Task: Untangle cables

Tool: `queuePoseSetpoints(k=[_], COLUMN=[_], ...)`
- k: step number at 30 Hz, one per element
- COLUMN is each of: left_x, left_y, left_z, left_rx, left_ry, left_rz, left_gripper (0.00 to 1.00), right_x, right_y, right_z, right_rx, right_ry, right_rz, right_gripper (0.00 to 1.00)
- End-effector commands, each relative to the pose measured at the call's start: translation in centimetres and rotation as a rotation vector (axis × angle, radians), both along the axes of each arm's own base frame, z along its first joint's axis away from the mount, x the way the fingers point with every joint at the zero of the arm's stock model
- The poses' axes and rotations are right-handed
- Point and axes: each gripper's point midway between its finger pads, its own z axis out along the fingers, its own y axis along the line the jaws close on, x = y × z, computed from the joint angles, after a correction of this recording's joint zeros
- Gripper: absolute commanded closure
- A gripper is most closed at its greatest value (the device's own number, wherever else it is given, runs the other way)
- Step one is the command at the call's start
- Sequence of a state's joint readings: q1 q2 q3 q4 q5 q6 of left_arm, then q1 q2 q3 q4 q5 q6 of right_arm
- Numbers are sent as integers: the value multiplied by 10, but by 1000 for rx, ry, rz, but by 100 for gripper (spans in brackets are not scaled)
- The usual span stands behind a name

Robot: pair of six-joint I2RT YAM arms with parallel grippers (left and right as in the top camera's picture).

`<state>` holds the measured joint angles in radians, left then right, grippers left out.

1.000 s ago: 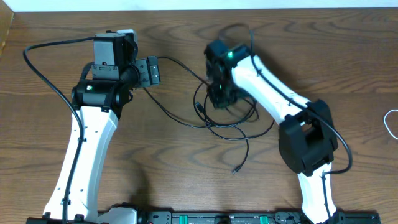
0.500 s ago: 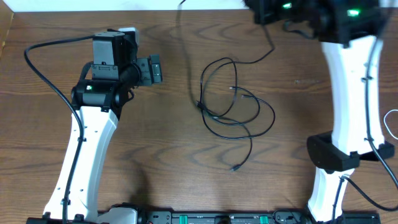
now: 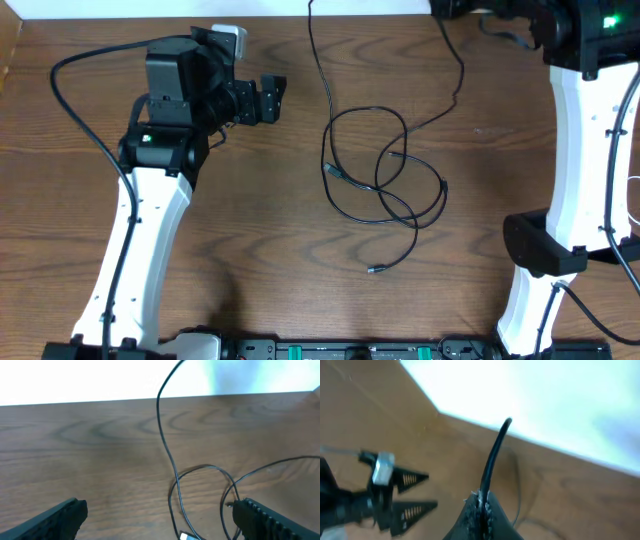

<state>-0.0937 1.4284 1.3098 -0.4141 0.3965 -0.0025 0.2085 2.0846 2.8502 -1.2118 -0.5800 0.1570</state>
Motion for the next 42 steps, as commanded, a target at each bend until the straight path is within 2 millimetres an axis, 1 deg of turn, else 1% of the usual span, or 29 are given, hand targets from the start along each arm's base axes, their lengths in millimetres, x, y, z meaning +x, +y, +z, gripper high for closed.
queuePoseSetpoints(k=[1,4,6,8,9,11,13,14,15,18,20,22,24,27,30,35,38,42], left_x=[6,11,14,17,19,21,23,23,21,13,10,8,9,13,17,22,21,23], left_y=[-6,-6,-6,-7,-7,-9,-16,-23,-34,-64,-80,-92,-99,-98,-89,-76,-75,-78], left_z=[-9,-23,-32,-43,-50,-64,-81,-90,-99,-121,-136,-148,-161,-177,-187,-203,-215,-228], left_rx=[-4,1,3,5,7,9,11,7,3,-2,16,42,81,152,219,288,295,299], left_ry=[22,53,77,101,118,150,191,210,227,259,272,275,283,293,300,321,344,355], left_rz=[-31,-28,-28,-28,-29,-33,-50,-76,-126,-262,-315,-354,-352,-318,-270,-215,-216,-222], left_gripper=[2,2,2,2,2,2,2,2,2,2,2,2,2,3,3,3,4,9], right_x=[-29,-43,-54,-61,-65,-68,-72,-73,-75,-78,-79,-80,-81,-82,-81,-74,-69,-62], right_y=[-29,-58,-79,-95,-104,-118,-125,-127,-129,-135,-138,-140,-139,-139,-141,-142,-142,-142], right_z=[66,95,102,98,93,79,63,58,51,40,36,34,32,30,27,13,5,-4], right_rx=[26,11,-4,-20,-30,-49,-77,-87,-102,-132,-141,-148,-153,-157,-168,-180,-185,-196], right_ry=[-169,-253,-262,-237,-210,-145,-87,-70,-44,-8,8,16,22,29,38,84,108,124], right_rz=[-114,-237,-307,-351,-371,-402,-396,-394,-395,-398,-403,-405,-402,-400,-403,-405,-403,-397], right_gripper=[99,99,99,99,99,99,99,99,99,99,99,99,99,99,99,99,99,99])
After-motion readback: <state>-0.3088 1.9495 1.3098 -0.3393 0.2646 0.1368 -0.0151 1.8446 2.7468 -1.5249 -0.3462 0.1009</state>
